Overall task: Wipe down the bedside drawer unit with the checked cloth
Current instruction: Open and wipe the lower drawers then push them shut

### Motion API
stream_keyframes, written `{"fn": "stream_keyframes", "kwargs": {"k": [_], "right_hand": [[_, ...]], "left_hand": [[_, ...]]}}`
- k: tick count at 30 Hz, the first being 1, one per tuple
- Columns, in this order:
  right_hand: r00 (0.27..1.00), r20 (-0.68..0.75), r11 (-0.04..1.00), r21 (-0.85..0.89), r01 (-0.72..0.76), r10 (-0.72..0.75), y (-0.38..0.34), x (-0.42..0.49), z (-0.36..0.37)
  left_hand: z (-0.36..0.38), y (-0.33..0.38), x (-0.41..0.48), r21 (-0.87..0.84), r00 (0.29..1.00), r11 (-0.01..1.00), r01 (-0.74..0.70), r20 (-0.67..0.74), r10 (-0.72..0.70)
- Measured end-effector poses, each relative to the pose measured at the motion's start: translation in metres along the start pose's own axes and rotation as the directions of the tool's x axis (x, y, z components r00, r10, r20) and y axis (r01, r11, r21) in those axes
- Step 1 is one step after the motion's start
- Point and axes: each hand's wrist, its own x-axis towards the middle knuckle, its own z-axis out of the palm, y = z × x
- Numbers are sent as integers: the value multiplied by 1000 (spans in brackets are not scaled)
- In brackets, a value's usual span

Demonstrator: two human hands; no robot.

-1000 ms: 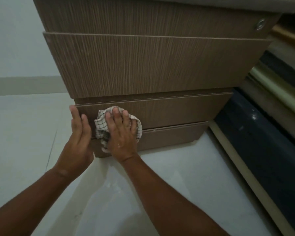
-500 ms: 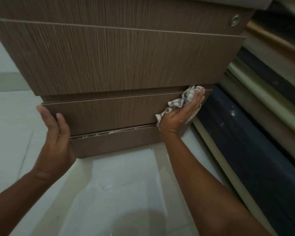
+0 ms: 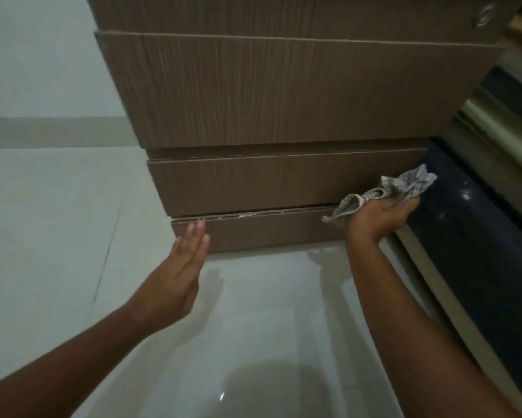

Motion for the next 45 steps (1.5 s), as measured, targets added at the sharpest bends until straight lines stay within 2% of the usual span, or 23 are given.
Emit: {"fn": "stream_keyframes", "kwargs": {"k": [2, 4, 7, 10, 15, 20, 25, 32, 41, 45], "right_hand": [[993, 95, 997, -13, 75, -73, 0, -37, -9], [971, 222, 993, -53, 106, -91, 4, -70, -15], [912, 400, 986, -97, 138, -88, 7, -107, -23], [808, 573, 965, -106, 240, -138, 9, -129, -32], [649, 747, 946, -88, 311, -144, 11, -152, -38], [511, 843, 939, -19, 345, -170, 7, -161, -38], [396, 902, 916, 1, 401, -175, 9, -164, -35], [344, 922, 902, 15, 432, -180, 8, -163, -34], [340, 911, 891, 60, 451, -233, 0, -147, -34], [305, 909, 857, 99, 505, -285, -3, -148, -32]], "left_hand": [[-1, -2, -3, -139, 980, 972, 189, -40, -196], [-4, -5, -2, -223, 927, 916, 333, -100, -361], [-12, -11, -1, -164, 919, 926, 339, -151, -363], [-15, -15, 1, -114, 908, 929, 351, -203, -368], [-8, -21, 12, -68, 872, 896, 439, -206, -443], [0, -21, 21, 151, 922, 911, 384, -125, -367], [4, -21, 21, 105, 919, 918, 382, -145, -366], [-2, -17, 24, -22, 894, 909, 416, -172, -413], [-1, -12, 8, -30, 895, 912, 410, -177, -408], [-5, -11, 1, -41, 916, 935, 352, -189, -353]]}}
